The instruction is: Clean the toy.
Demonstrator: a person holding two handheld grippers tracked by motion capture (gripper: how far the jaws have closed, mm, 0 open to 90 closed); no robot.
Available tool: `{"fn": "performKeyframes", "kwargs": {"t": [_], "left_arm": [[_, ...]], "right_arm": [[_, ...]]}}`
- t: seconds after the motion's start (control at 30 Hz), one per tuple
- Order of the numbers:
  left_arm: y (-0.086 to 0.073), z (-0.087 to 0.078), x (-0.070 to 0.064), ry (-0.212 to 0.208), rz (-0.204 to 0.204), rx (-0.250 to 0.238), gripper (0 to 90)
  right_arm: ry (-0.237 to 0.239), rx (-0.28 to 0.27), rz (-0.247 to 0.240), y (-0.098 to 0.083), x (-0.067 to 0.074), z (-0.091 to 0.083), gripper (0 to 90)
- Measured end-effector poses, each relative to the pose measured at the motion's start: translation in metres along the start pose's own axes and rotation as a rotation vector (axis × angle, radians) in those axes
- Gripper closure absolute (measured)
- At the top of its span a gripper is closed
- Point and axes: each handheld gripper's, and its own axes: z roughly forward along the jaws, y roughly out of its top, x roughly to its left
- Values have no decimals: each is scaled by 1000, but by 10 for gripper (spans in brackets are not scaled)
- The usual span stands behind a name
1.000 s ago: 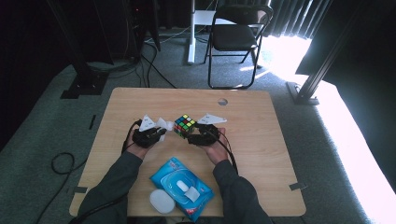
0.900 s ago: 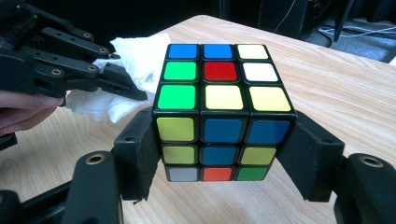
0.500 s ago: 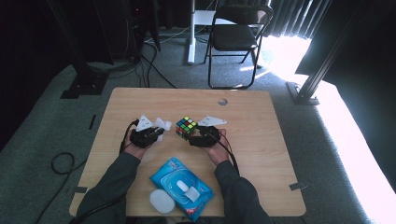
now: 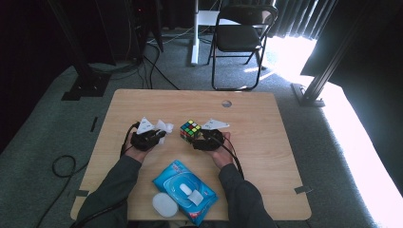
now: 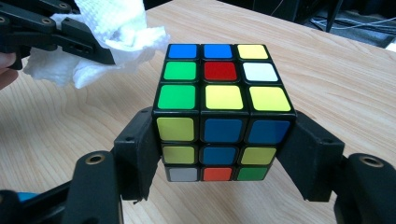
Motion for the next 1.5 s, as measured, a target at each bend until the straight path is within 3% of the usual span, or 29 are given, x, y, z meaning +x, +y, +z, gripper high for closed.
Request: {"fn": "performKeyframes", "kwargs": {"t": [0.8,1.5], "left_arm": [[-14,-1,8,25,-40,25,846],[-29,3,12,65,-37,74,839]], "right_arm": [[-18,41,5,-15,-4,9,344],[-21,82,-7,-24,0,20,344]]}}
